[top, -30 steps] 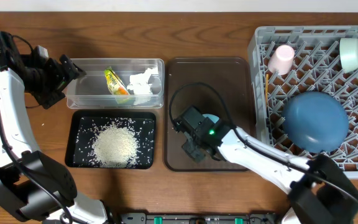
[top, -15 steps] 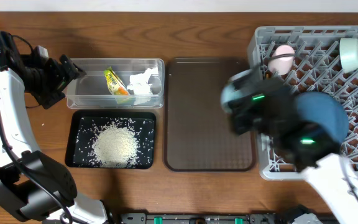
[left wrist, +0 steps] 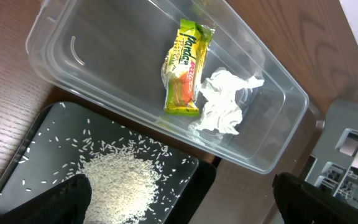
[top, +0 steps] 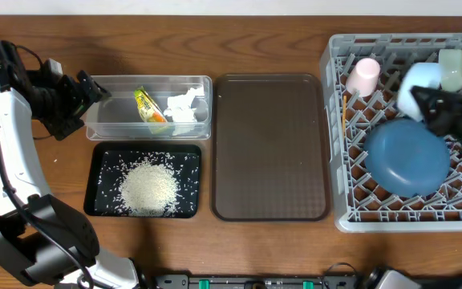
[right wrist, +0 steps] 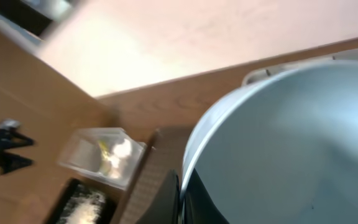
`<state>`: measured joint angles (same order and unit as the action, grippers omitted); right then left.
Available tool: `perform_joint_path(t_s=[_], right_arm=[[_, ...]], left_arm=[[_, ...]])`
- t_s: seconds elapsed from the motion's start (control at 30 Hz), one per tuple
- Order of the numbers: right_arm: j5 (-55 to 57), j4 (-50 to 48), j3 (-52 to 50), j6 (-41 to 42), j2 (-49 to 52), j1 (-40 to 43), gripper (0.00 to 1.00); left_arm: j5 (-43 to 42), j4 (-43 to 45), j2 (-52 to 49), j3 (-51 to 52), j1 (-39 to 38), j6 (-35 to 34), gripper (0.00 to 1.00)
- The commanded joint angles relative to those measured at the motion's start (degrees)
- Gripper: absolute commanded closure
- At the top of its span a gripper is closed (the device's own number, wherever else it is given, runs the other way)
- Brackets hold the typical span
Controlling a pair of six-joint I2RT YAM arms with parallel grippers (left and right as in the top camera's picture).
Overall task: Sort waste into correct bins and load items into the dishwasher rack
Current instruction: 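Carry the light blue bowl to the rack's right side and release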
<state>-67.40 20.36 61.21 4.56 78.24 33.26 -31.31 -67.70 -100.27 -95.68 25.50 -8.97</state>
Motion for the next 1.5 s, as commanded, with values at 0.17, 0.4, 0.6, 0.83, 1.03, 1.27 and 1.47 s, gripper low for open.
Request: perform_joint_path(t_s=[0.17, 0.4, 0.6, 0.83, 1.03, 1.27, 1.47], right_arm=[[-21.1, -10.6, 0.6, 0.4, 16.7, 6.6, 0.99], [-19.9, -22.4, 0.6, 9.0, 25.6, 10.3, 0.99], [-16.1, -23.4, 0.6, 10.5, 27.5, 12.4, 0.98], [-12.7, -25.8, 0.6, 19.1, 27.4, 15.7, 0.95], [-9.9, -26.2, 0.6, 24.1, 27.4, 20.6, 0.8], [-8.9, -28.0, 0.6, 30.4, 27.4, 25.9, 0.56], [-8.9, -40.3, 0.6, 43.5, 27.4, 29.4, 0.39]], left_arm=[[-0.1, -0.2, 0.9, -1.3, 0.2, 0.4, 0.04], [-0.1, -0.2, 0.9, -1.3, 0.2, 0.4, 0.04], [-0.1, -0.2, 0.9, -1.3, 0.2, 0.4, 0.04], [-0.1, -0.2, 0.9, -1.3, 0.2, 0.4, 0.04], [-0.1, -0.2, 0.9, -1.3, 0.2, 0.4, 0.04], [-0.1, -0.2, 0.9, -1.3, 0.2, 0.4, 0.04], [-0.1, -0.2, 0.9, -1.3, 0.2, 0.4, 0.04]])
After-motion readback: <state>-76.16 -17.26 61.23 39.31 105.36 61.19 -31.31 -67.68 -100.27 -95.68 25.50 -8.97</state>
